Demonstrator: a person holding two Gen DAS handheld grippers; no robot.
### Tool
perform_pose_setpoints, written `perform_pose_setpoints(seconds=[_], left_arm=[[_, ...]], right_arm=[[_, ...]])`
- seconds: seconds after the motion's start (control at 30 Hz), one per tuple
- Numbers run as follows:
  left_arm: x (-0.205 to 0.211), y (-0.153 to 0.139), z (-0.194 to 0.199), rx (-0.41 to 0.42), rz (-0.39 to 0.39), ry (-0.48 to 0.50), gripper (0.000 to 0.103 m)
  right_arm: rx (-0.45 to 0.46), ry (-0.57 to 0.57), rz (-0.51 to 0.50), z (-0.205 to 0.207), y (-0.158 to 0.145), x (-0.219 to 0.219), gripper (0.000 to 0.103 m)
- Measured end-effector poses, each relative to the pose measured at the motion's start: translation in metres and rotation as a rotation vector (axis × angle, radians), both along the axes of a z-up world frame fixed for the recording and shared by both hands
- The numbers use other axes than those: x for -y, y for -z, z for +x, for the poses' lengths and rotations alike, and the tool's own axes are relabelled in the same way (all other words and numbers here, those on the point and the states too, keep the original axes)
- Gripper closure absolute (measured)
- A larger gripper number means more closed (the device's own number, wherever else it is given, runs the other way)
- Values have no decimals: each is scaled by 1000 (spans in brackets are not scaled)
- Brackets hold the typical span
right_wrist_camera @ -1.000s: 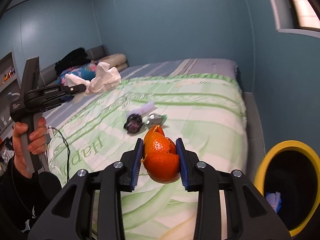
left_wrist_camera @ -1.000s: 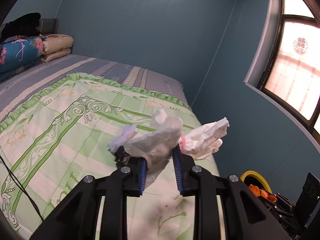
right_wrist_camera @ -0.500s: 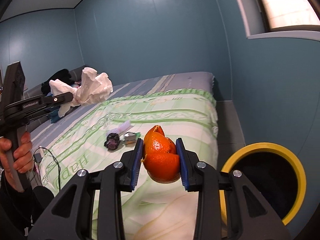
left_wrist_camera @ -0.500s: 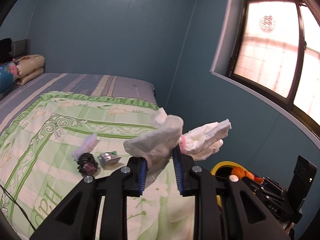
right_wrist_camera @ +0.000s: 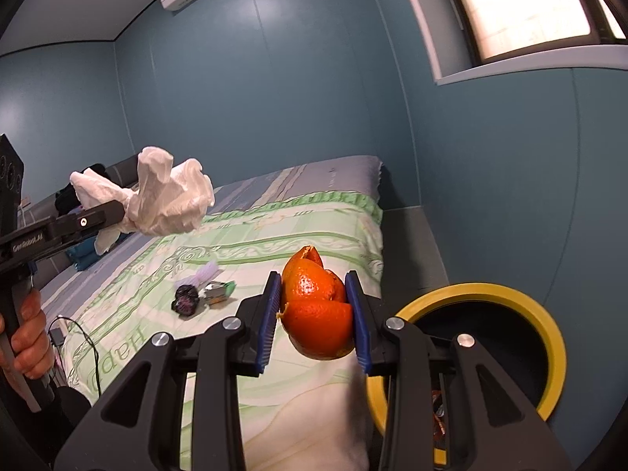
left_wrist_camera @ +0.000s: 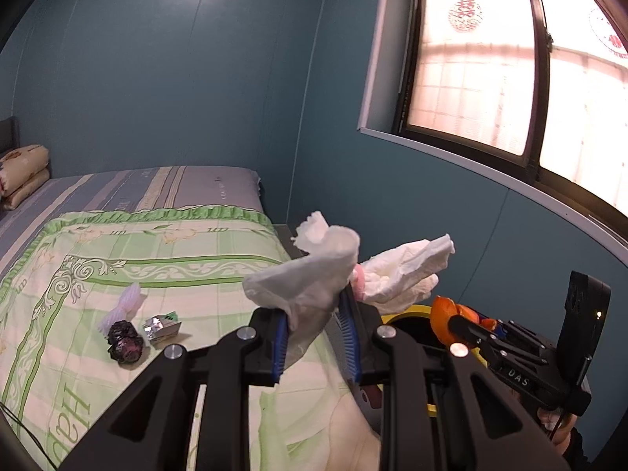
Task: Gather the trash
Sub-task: 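Lift and carry the tissues and orange peel over the bin with both tools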
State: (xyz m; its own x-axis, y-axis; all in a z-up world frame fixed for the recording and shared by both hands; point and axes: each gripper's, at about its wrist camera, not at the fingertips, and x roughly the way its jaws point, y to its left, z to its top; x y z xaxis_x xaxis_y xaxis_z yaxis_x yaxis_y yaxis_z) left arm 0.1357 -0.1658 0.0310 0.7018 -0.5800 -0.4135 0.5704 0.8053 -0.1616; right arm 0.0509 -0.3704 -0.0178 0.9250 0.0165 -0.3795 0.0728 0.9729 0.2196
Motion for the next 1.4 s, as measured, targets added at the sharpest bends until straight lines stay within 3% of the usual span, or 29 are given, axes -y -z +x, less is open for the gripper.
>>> perform_pose_setpoints(seconds=[0.57, 0.83, 1.4], left_arm=[[78, 6, -13, 46, 57, 142, 81], [118, 19, -9, 10, 85, 195, 81], [179, 63, 6, -111, 131, 257, 81]], right_arm=[[20, 184, 15, -22, 1, 55, 72], [17, 280, -14, -32, 7, 74, 71], [-19, 379, 27, -31, 30, 110, 71]])
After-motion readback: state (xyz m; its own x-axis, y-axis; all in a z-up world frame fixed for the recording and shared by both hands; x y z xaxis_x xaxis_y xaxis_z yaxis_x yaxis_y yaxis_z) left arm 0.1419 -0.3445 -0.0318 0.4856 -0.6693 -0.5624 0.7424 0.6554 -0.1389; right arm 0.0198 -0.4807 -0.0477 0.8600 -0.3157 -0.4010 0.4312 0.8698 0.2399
